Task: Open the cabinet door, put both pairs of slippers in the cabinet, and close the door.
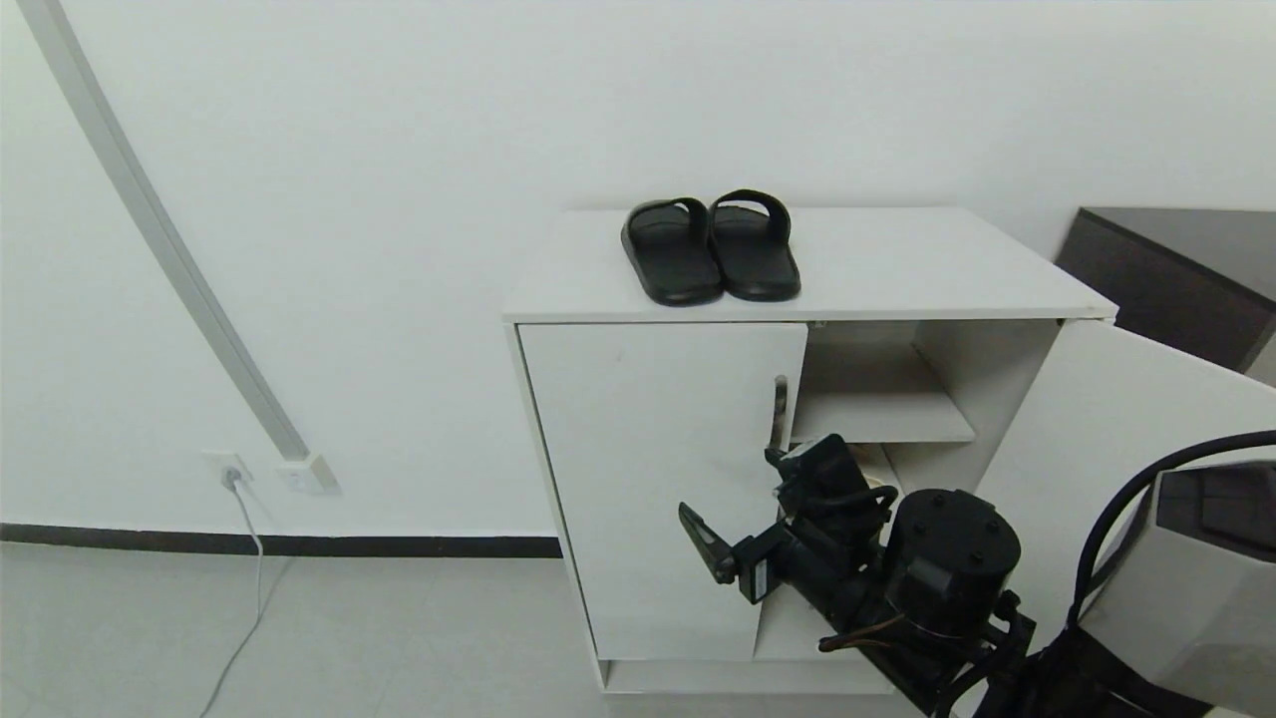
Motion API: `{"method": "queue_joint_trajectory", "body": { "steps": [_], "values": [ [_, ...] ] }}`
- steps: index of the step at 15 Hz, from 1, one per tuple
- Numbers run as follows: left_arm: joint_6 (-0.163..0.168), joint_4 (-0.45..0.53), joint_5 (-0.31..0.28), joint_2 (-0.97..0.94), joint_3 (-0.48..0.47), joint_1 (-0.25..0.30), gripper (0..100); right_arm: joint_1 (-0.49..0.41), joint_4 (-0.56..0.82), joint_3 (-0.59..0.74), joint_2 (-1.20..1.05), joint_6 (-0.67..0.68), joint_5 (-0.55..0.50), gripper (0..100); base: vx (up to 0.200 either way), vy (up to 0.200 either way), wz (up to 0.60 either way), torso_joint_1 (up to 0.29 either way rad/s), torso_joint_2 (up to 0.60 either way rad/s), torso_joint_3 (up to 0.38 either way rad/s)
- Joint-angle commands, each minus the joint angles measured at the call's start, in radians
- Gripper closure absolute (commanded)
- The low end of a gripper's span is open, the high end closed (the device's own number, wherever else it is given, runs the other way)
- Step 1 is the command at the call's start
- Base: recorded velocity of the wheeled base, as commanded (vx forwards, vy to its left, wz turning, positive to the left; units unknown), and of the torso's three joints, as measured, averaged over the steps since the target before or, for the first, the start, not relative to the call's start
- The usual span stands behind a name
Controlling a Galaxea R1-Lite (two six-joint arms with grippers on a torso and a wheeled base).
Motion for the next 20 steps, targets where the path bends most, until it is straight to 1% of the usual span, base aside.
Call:
{"method": "queue_joint_trajectory", "body": {
  "steps": [1, 8, 15, 18, 20],
  "values": [
    [-0.001, 0.000, 0.001, 0.001, 0.000, 0.000, 100, 0.000, 0.001, 0.002, -0.006, 0.000, -0.001, 0, 0.000, 0.000, 0.00, 0.183, -0.50, -0.305],
    [-0.001, 0.000, 0.001, 0.001, 0.000, 0.000, 100, 0.000, -0.002, 0.005, -0.001, 0.000, -0.001, 0, 0.000, 0.000, 0.00, 0.207, -0.52, -0.314],
    [-0.001, 0.000, 0.001, 0.001, 0.000, 0.000, 100, 0.000, -0.007, 0.019, 0.000, 0.000, 0.001, 0, 0.000, 0.000, 0.00, 0.256, -0.59, -0.334],
    [-0.001, 0.000, 0.001, 0.001, 0.000, 0.000, 100, 0.000, -0.025, 0.031, 0.015, -0.002, 0.006, 0, 0.000, 0.000, 0.00, 0.204, -0.45, -0.248],
    [-0.002, 0.000, 0.002, 0.001, 0.000, 0.000, 100, 0.000, -0.025, 0.034, 0.028, -0.009, 0.002, 0, 0.000, 0.000, 0.00, 0.093, -0.21, -0.107]
  ]
}}
